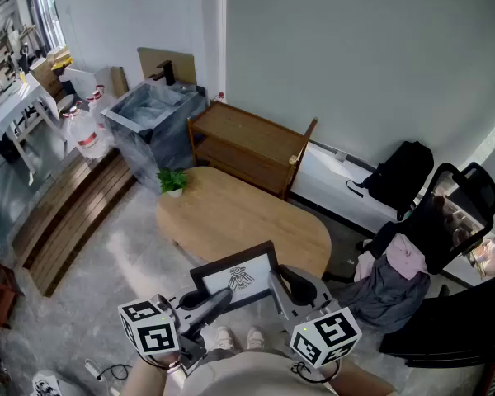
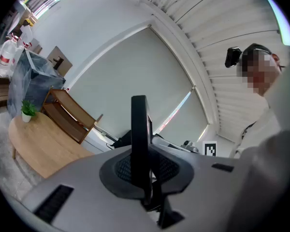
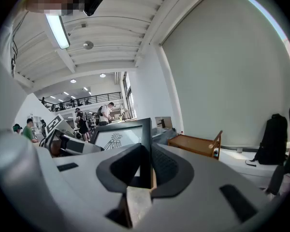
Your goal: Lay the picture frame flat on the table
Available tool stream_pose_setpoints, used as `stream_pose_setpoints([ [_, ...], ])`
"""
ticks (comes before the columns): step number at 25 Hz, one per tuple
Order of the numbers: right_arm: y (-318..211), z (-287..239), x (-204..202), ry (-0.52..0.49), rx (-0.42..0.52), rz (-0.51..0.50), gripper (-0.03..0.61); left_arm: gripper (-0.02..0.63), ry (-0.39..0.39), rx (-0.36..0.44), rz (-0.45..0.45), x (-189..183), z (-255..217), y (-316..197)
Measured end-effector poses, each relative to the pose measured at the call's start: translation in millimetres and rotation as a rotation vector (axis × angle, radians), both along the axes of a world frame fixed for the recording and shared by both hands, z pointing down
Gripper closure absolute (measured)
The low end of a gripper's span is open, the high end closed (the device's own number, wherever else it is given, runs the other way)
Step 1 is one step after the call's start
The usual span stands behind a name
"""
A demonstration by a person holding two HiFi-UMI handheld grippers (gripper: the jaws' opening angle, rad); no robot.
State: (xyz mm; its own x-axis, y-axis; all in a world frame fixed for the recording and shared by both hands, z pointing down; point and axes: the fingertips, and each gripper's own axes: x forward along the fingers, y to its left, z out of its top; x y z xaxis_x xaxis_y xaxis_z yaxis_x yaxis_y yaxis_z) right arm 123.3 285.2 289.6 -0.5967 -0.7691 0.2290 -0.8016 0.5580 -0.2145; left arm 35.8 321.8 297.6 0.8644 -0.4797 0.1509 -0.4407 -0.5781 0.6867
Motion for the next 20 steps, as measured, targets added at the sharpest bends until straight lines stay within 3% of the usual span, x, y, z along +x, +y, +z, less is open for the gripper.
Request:
stream_pose_setpoints([
  [20,-14.7,16.1,49.2,-0.014,-0.009,-0.019,0.522,0.574,-0.026,-0.003,-0.016,49.7,12.7,-13.1],
])
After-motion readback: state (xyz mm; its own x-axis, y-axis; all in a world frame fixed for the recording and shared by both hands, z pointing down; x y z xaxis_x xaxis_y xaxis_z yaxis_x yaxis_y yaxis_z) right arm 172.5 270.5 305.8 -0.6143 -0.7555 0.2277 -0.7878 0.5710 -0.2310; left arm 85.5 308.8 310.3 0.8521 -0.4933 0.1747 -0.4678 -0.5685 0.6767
